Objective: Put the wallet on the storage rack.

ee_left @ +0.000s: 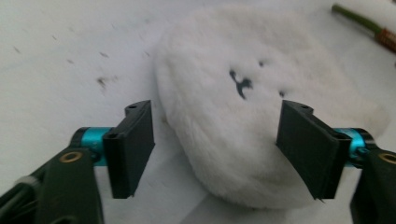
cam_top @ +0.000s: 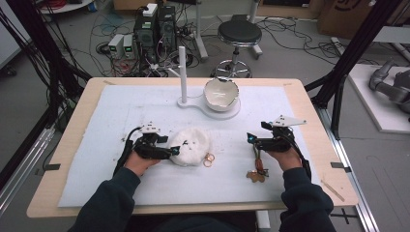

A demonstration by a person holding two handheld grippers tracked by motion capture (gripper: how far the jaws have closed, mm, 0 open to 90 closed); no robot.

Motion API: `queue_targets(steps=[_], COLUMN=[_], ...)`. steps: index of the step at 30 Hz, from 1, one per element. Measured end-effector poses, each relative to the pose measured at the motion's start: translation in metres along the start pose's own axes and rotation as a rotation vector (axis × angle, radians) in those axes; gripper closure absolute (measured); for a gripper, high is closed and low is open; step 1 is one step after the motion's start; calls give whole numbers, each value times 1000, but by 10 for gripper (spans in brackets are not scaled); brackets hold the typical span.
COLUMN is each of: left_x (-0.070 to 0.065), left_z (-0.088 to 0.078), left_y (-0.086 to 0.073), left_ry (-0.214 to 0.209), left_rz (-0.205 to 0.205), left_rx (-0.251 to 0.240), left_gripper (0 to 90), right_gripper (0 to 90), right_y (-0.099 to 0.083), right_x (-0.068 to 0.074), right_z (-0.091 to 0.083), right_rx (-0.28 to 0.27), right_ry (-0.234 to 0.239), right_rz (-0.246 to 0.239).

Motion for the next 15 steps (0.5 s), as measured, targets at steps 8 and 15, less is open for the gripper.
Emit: queue_targets(steps=[8,15], left_x=[-6,-12], left_z=[0,-13], left_y=[-4,13], left_ry=[-30,-67], left_rz=[59,116], left_rx=[37,-125], left_gripper=[636,792], right_gripper=[207,207], right_y=[0,0], right_x=[8,17], right_z=[5,10], right_rx=[13,25], right_ry=[28,60], right_rz=[-13,-20])
Point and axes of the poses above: each handheld gripper's, and its own axes: z roughly forward along the jaws, y roughly out of its top, x roughly to its left, the point moved 6 cm from there along z, roughly forward along the jaws, and after that the axes turned 8 degrees about -x, right-handed, at the moved point
